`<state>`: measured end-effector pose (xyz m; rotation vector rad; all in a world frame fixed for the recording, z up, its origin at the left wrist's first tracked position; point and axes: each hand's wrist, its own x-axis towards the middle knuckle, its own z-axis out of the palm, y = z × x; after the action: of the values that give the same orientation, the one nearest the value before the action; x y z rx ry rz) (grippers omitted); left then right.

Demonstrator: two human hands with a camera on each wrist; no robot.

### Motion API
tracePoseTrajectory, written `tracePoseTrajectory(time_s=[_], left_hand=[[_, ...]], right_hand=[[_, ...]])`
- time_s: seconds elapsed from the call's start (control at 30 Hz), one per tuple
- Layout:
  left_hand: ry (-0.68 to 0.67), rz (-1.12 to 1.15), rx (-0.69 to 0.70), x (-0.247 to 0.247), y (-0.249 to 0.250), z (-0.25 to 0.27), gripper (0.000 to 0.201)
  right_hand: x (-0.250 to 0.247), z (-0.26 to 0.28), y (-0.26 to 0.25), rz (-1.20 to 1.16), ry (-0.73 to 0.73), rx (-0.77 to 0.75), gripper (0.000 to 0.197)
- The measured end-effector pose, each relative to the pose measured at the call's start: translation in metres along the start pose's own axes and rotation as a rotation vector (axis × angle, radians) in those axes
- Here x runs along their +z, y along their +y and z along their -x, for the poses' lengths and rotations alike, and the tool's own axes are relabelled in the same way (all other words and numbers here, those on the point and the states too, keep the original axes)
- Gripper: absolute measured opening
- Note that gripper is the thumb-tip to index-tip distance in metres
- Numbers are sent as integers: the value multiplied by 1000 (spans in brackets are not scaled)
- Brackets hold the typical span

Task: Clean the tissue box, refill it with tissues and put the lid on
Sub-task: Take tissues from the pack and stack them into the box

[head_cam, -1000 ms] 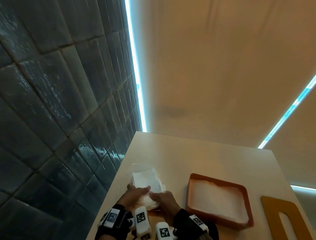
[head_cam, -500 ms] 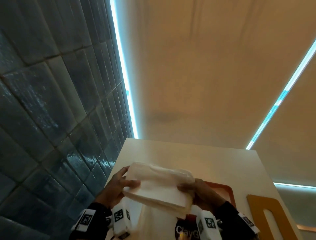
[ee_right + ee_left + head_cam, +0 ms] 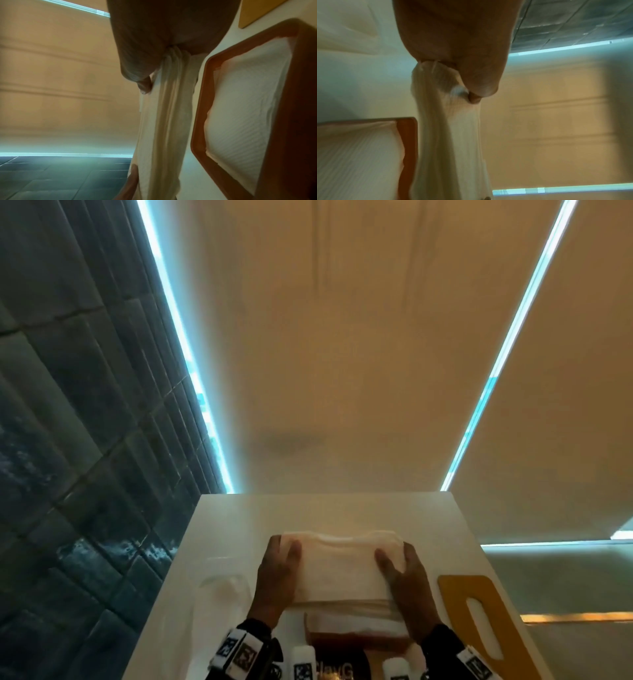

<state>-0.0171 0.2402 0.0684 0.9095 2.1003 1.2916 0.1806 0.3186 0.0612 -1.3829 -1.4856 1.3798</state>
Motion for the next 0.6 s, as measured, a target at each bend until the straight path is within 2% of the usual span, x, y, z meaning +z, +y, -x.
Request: tracePoseTrajectory(time_s=[0.13, 0.23, 0.3, 0.37, 0.47, 0.6], left_hand=[[-46, -15, 120, 8, 2, 4, 49], [-85, -60, 257, 11, 1, 3, 40], [-101, -106, 290, 14, -2, 0, 38], [-131, -136, 261, 16, -7, -4, 36], [-224, -114, 144, 16, -12, -8, 35], [-416, -214, 11, 13, -19, -11, 54]], right_hand=[[-10, 1, 6, 49, 41, -52, 38], [-16, 1, 2, 67, 46, -95, 52], [-20, 0, 2, 86, 31, -124, 60], [-21, 0, 5, 117, 14, -146, 59], [-26, -2, 13, 118, -3, -146, 53], [-38, -8, 25, 134, -135, -42, 56]])
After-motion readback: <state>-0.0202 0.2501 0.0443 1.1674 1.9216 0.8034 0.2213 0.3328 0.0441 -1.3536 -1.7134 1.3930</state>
